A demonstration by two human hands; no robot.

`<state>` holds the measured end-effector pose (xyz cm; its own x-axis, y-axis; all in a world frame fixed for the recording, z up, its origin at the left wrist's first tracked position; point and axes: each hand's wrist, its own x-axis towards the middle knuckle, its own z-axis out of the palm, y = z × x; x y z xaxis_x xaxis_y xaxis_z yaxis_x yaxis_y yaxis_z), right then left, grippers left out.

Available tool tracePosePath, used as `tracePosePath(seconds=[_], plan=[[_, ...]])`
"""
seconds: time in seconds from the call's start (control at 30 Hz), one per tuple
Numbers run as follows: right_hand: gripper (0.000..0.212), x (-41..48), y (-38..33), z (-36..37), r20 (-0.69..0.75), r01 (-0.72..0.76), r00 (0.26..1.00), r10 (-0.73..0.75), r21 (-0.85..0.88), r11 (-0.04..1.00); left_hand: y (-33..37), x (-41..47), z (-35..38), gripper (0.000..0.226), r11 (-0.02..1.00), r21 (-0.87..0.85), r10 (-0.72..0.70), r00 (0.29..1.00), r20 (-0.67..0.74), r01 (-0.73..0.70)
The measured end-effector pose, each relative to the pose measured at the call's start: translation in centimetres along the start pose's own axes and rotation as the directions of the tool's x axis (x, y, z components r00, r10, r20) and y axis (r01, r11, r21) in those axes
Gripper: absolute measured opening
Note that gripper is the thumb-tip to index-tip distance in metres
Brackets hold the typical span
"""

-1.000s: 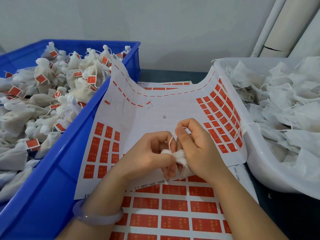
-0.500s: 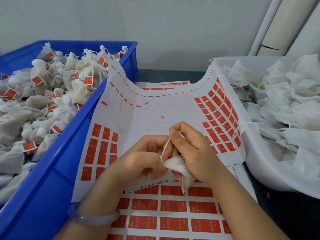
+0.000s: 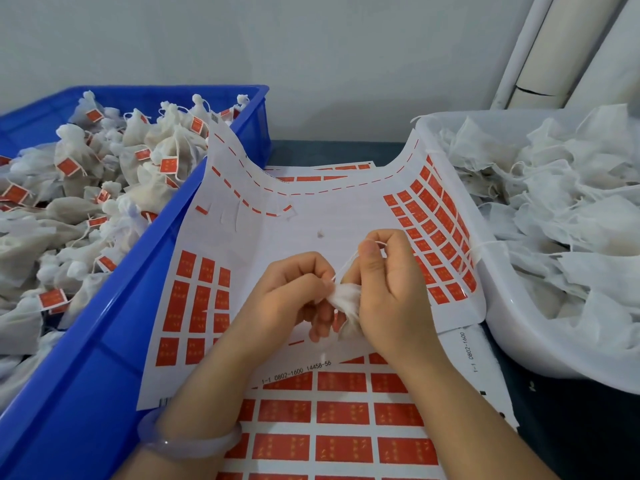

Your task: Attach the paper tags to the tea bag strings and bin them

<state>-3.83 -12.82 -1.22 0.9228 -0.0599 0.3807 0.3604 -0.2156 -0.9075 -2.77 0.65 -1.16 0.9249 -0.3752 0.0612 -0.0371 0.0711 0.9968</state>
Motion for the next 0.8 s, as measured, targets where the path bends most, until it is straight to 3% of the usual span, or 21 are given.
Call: tracePosePath(seconds=[0.27,0.47,0.67,0.8], plan=[[0.02,0.1,0.6,0.4,-0.083,-0.025,0.996,0.023,-0.029,0.999,-0.2,-0.2,0.6,0.019,0.989,0.148,0.028,0.999,0.032,-0.032],[0.017,0.2,0.5,-0.1,-0.005,-0.087,0.996,0.087,0.086,0.993,-0.3,-0.7,0.3,0.008,0.963,0.221,0.171,0.983,-0.062,-0.153],[0.013,-0.5,0.2,0.6,-0.026,-0.064,0.998,0.063,-0.026,0.998,0.1,-0.5,1.0,0.021,0.991,0.082,0.119,0.984,-0.13,-0.109],[0.021,-0.3,0.4,0.4,-0.022,-0.014,1.0,0.011,-0.155,0.988,0.0,-0.6,0.9,0.007,0.987,0.152,0.073,0.994,-0.078,-0.061]])
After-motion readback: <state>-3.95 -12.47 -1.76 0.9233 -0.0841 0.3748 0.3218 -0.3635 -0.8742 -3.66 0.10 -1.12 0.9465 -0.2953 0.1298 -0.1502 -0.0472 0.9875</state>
